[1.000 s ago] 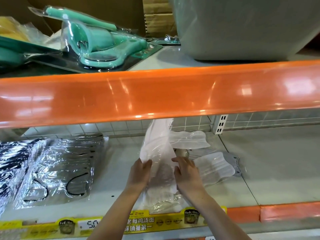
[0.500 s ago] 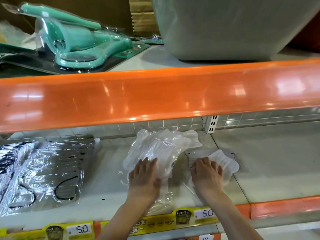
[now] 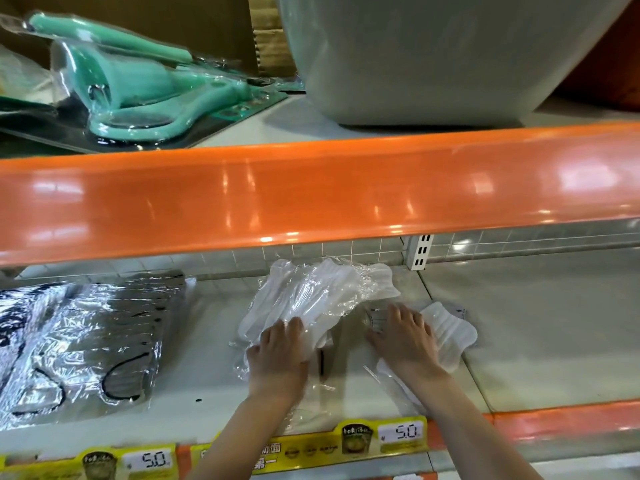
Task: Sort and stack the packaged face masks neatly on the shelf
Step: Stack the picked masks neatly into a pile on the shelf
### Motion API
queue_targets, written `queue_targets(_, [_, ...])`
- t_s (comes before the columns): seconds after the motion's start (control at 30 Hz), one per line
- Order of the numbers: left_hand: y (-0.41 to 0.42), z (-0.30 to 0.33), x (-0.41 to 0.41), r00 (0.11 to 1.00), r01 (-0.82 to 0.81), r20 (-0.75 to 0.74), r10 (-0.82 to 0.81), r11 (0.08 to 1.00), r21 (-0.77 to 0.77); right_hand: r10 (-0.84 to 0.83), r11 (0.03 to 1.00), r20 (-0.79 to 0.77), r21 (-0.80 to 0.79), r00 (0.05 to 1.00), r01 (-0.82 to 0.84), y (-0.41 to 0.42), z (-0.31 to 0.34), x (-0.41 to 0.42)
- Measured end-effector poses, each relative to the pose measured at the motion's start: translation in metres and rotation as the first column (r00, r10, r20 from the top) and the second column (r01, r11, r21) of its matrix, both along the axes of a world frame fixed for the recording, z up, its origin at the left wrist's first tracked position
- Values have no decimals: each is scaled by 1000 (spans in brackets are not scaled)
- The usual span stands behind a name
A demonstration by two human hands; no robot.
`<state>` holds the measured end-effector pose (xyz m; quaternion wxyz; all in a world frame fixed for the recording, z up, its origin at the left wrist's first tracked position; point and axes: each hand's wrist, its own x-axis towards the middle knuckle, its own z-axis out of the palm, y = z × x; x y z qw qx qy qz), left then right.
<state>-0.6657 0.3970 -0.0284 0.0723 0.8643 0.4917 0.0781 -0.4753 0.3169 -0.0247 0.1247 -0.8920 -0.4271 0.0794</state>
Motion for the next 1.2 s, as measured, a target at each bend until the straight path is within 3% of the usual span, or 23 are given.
queue_targets(0.07, [3,6,-2,996,-17,91,22,998,-60,2,1000,99,5,995,-3,3,3,0])
queue_targets(0.17, [4,6,-4,996,8,84,-3,998,-60,-21,999,143,33,990,16,4,11,-1])
queue_targets(0.3, [-2,7,-5,998,46,48,-42,995,-90,-95,942,-71,318,993,112,-2,22,10])
queue_targets(0.37, [-5,10,-4,998,46,50,-38,986,-159,-160,829,-183,508,970,233,-5,23,11])
queue_targets(0.4, [-7,10,-4,998,43,50,-34,980,-195,-142,744,-328,587,934,319,-3,20,13])
queue_targets(0.43, [-8,10,-3,998,49,60,-37,976,-214,-38,626,-548,639,836,447,-2,18,13])
queue_targets(0.47, [-9,9,-3,997,58,68,-44,975,-216,140,501,-736,630,662,594,-1,18,12])
queue_targets(0.5, [-10,7,-2,996,70,64,-58,975,-209,302,419,-833,553,464,720,0,18,14])
queue_targets(0.53, [-11,5,-2,995,88,57,-79,977,-193,407,405,-862,466,301,787,-3,19,19])
queue_targets(0.57, [-13,4,0,992,113,67,-104,980,-162,514,435,-846,397,138,808,-5,22,20])
queue_targets(0.63, [-17,2,2,979,165,145,-146,977,-133,603,526,-793,314,-86,791,-9,24,27])
queue_targets(0.7, [-20,2,5,953,201,259,-159,969,-146,646,579,-723,255,-244,775,-9,26,30])
queue_targets(0.77, [-24,6,8,915,224,377,-141,956,-187,681,618,-647,255,-344,744,-10,27,31])
queue_targets(0.93, [-34,20,15,779,252,627,-29,929,-271,667,681,-624,292,-406,671,-14,17,22])
queue_targets(1.03, [-30,29,15,601,208,780,176,907,-366,614,712,-683,265,-394,650,-11,6,18])
queue_targets(1.1, [-23,37,13,504,136,806,309,894,-428,588,725,-718,264,-372,636,-7,4,14])
queue_targets(1.2, [-15,47,4,433,84,806,404,872,-482,543,747,-783,285,-304,601,-8,7,8])
